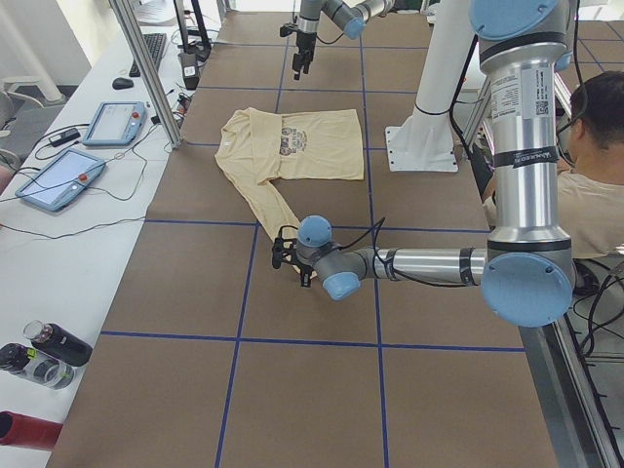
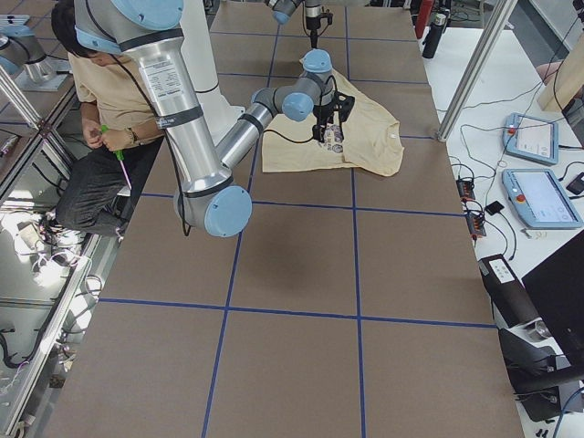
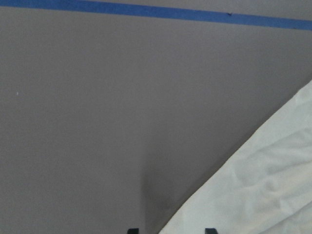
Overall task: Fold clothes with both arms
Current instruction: 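Lower the left gripper and grasp the cuff of the other sleeve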
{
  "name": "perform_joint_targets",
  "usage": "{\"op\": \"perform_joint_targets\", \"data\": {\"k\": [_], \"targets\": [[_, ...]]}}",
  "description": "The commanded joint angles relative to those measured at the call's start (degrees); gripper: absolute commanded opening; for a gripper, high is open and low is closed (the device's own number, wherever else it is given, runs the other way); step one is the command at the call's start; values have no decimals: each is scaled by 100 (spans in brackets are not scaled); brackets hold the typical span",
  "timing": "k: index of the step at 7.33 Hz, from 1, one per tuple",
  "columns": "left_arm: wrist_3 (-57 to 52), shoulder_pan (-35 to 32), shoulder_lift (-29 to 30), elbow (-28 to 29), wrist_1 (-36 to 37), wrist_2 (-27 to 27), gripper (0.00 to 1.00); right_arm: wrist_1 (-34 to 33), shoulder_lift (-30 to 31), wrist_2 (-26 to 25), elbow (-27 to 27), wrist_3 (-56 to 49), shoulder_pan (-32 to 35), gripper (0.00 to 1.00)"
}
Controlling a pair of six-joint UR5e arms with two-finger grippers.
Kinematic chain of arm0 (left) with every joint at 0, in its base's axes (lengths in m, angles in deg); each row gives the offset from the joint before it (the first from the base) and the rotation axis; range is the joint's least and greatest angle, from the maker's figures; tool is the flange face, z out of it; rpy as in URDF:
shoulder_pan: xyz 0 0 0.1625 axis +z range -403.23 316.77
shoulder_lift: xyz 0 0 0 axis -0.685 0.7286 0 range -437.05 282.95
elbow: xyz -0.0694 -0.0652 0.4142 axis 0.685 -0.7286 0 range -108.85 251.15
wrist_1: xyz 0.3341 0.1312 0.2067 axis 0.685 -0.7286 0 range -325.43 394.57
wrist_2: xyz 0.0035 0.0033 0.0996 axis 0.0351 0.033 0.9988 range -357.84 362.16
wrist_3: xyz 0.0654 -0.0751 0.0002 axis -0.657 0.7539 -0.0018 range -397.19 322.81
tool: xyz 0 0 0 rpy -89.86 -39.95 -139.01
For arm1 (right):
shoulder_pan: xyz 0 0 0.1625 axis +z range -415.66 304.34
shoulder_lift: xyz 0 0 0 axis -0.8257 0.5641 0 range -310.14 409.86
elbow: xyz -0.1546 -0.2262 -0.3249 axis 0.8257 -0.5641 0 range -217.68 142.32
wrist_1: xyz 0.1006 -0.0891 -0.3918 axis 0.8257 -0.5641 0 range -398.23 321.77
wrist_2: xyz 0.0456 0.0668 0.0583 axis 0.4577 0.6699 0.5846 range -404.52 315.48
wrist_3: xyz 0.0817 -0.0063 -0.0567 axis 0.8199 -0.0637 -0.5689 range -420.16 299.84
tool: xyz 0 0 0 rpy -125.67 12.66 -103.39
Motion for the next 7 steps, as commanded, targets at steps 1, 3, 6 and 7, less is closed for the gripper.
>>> {"op": "perform_joint_targets", "data": {"k": [1, 3, 6, 7], "targets": [[-31, 12, 0, 78, -17, 0, 52, 0, 0, -10, 4, 0, 0, 92], [-40, 12, 0, 122, -34, 0, 50, 0, -9, -19, -5, 9, -9, 92], [-31, 21, 0, 122, -34, 0, 48, 0, -18, -28, 13, 9, -9, 92], [-31, 21, 9, 131, -26, 0, 47, 0, -27, -63, -5, 9, -9, 92]]}}
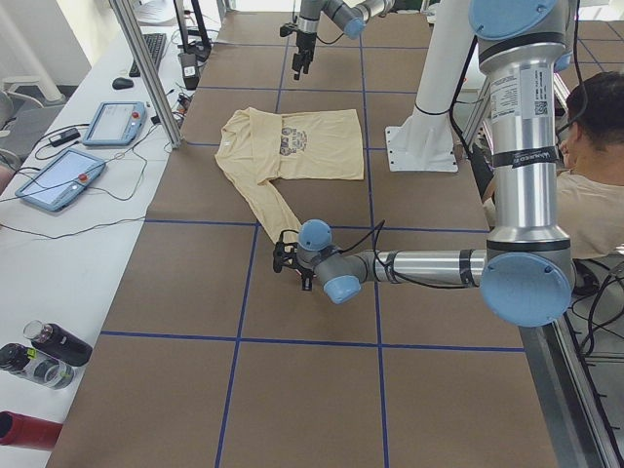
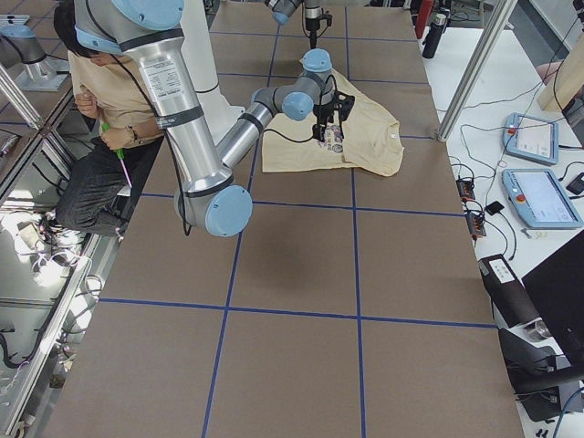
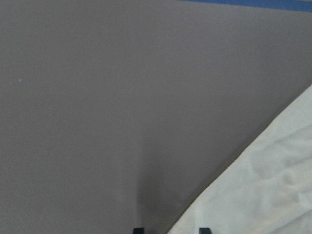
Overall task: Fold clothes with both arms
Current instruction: 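Lower the left gripper and grasp the cuff of the other sleeve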
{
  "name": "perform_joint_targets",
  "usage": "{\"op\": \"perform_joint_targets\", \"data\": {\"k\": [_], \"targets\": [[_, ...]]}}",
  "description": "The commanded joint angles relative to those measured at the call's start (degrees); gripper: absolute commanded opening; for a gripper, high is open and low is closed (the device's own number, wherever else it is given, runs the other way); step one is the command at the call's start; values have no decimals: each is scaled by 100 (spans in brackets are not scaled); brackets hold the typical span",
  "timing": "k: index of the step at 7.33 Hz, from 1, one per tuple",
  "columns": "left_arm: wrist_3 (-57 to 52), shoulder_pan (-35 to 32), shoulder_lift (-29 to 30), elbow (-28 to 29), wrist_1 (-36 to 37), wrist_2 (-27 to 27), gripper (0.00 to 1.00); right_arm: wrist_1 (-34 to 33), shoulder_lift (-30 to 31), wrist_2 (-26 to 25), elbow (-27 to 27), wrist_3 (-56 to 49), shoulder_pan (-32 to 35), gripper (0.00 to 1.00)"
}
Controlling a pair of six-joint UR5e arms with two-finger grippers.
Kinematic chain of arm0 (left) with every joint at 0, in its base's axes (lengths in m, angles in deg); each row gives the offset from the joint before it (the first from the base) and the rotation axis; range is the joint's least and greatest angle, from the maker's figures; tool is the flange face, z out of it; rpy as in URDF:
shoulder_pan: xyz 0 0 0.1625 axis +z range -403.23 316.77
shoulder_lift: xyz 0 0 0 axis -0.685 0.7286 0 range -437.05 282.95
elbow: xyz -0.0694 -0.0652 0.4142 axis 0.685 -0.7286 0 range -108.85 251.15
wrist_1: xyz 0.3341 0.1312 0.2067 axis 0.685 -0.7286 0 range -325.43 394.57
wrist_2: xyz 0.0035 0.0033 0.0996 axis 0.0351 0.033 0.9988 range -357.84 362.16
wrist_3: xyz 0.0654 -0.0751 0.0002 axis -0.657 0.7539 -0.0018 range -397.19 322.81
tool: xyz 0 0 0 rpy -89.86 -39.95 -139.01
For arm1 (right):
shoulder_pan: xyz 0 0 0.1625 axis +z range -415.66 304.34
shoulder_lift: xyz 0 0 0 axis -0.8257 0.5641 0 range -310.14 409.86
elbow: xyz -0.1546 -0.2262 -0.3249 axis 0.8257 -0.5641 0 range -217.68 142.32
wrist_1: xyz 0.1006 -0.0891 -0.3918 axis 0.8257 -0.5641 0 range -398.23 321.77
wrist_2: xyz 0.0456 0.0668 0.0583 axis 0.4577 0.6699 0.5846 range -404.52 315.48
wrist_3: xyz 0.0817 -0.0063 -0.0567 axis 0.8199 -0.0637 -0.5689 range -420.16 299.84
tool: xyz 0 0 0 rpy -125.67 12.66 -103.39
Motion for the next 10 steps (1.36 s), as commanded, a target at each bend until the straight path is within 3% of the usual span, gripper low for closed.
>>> {"op": "perform_joint_targets", "data": {"k": [1, 3, 5, 8, 10], "targets": [[-8, 35, 7, 51, -3, -9, 46, 0, -16, -29, 7, 1, 0, 92], [0, 44, 7, 60, -3, -9, 44, 0, -25, -29, -19, 1, -9, 92], [35, 53, 42, 51, 15, -26, 0, 0, -16, -29, -19, 1, -9, 92], [62, 53, 50, -71, 23, -88, 0, 0, -8, -29, -19, 1, 0, 92], [236, 53, 103, -937, 443, -420, 0, -17, 45, 50, 16, -8, 157, 91]]}}
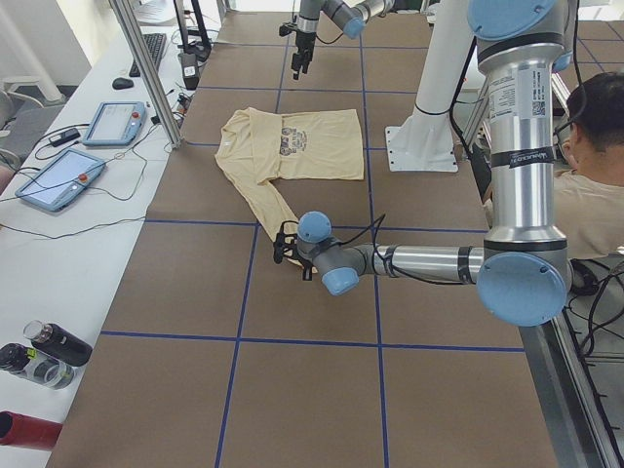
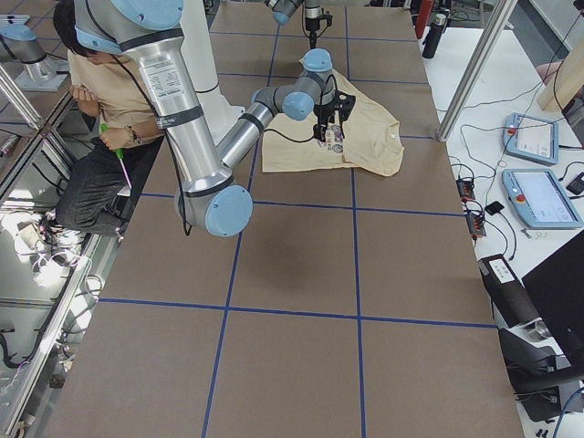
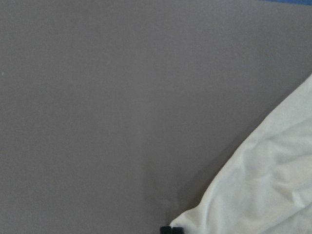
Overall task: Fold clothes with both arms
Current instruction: 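Lower the left gripper and grasp the cuff of the other sleeve, then carry the grasped sleeve across the shirt toward the collar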
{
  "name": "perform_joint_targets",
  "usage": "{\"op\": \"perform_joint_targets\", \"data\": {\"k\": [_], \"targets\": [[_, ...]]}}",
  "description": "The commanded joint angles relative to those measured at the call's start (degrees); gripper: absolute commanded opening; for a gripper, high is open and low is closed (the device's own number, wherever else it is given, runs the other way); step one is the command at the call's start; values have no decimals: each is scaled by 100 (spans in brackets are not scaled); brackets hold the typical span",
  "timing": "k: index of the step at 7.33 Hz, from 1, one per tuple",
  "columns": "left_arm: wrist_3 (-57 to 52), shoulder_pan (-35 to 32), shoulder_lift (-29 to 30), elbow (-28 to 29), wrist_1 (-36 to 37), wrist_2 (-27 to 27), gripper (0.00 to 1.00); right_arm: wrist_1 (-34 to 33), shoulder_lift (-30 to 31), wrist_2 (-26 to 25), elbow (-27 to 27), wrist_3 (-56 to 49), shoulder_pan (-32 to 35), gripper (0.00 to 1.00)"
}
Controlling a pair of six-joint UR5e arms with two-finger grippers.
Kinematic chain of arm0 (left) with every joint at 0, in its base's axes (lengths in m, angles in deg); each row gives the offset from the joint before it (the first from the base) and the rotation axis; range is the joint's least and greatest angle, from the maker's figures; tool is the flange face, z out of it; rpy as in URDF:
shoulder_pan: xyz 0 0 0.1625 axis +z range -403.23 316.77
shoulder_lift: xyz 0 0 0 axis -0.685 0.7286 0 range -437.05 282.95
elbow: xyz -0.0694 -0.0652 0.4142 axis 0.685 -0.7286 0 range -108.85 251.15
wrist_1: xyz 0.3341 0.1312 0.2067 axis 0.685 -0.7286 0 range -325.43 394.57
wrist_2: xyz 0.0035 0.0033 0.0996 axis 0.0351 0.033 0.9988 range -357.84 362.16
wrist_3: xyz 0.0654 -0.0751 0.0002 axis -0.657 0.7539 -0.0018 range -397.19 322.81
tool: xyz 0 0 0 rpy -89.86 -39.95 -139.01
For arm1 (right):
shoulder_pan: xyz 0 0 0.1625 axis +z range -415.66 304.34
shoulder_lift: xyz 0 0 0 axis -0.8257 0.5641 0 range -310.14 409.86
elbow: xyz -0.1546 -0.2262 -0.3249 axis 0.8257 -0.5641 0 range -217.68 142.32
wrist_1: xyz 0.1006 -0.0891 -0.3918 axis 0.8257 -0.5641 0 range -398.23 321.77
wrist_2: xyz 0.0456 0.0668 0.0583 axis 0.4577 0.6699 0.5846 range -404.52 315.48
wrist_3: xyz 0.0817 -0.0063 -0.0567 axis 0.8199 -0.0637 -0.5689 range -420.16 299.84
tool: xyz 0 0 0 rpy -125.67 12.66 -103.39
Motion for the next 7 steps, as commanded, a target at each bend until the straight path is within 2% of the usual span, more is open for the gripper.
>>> {"op": "perform_joint_targets", "data": {"k": [1, 2, 3, 4, 5, 6, 7], "targets": [[632, 0, 289, -1040, 848, -216, 0, -49, 81, 59, -1, -16, 178, 91], [1412, 9, 1248, -1298, 1994, -103, 0, -49, 204, 67, -2, -251, 249, 91], [1933, 200, 2345, -1231, 3084, 107, 0, -58, 344, 102, -10, -697, 362, 91], [2138, 376, 3235, -969, 3713, 162, 0, -58, 502, 216, -36, -1006, 555, 91], [2628, 439, 3757, -566, 3711, 162, 0, -58, 721, 252, -37, -1348, 696, 91], [2946, 561, 4459, -40, 3711, 467, 0, -49, 906, 365, -80, -1700, 967, 91], [3140, 623, 5275, 687, 3702, 574, 0, -23, 1126, 488, -211, -2156, 1196, 91]]}}
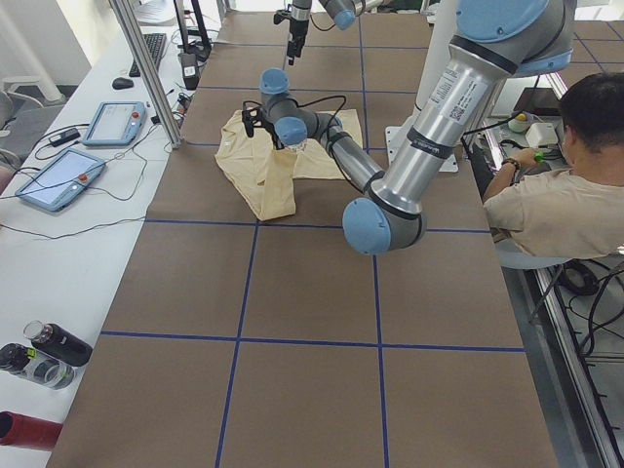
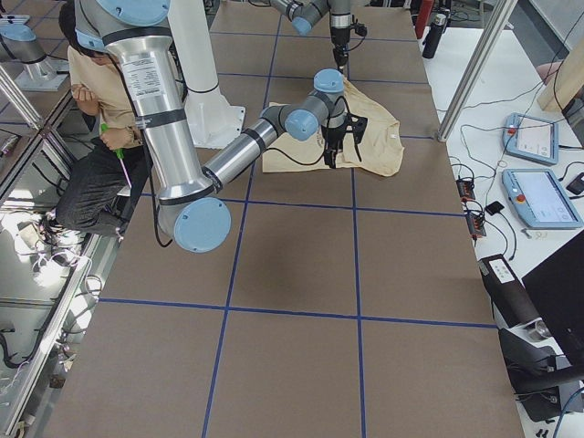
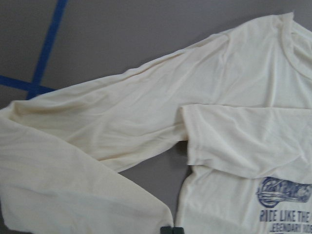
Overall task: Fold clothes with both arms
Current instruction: 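Carry the grasped sleeve across the shirt toward the collar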
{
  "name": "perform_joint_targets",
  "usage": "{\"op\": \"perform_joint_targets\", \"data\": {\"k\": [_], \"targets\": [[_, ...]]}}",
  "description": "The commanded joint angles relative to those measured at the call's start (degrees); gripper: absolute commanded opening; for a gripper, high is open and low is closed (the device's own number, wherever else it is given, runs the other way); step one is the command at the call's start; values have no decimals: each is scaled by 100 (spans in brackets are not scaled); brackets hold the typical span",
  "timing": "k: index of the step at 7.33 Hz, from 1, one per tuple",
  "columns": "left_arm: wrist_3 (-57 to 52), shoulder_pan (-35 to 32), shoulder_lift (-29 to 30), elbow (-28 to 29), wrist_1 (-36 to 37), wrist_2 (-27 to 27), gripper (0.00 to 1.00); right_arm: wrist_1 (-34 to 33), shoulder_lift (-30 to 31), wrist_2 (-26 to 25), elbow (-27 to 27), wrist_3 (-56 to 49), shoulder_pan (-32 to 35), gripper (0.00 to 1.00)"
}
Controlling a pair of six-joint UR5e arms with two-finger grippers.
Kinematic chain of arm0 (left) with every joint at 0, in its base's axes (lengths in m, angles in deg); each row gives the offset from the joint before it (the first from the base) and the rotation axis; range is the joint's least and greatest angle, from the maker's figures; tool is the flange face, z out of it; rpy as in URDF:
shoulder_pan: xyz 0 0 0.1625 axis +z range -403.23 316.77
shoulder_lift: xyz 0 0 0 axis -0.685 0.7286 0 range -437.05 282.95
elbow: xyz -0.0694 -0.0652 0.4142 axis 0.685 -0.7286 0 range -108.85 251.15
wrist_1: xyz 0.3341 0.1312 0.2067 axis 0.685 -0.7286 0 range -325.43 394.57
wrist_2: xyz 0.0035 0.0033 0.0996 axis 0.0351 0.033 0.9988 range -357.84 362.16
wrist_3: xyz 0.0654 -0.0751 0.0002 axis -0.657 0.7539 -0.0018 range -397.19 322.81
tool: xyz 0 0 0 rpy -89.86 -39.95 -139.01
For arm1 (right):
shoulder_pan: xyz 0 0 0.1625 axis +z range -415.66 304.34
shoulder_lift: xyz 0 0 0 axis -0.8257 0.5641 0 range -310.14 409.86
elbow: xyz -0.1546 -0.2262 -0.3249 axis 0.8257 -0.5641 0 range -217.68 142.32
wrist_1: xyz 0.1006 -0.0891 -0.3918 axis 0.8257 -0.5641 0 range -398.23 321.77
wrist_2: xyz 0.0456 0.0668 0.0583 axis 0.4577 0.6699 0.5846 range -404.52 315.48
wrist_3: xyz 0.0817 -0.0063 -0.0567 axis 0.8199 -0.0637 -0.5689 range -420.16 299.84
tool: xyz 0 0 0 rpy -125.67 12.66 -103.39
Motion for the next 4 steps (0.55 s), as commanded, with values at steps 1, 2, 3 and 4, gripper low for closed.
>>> {"op": "perform_joint_targets", "data": {"k": [1, 2, 3, 4], "targets": [[568, 236, 1617, 1388, -4, 293, 0, 24, 371, 151, -188, -826, 459, 91], [622, 263, 1902, 1733, -249, 416, 0, 33, 372, 151, -328, -872, 504, 91], [623, 333, 2079, 1980, -468, 470, 0, 33, 380, 151, -434, -934, 522, 91], [701, 438, 2307, 2122, -532, 714, 0, 33, 407, 151, -522, -978, 609, 91]]}}
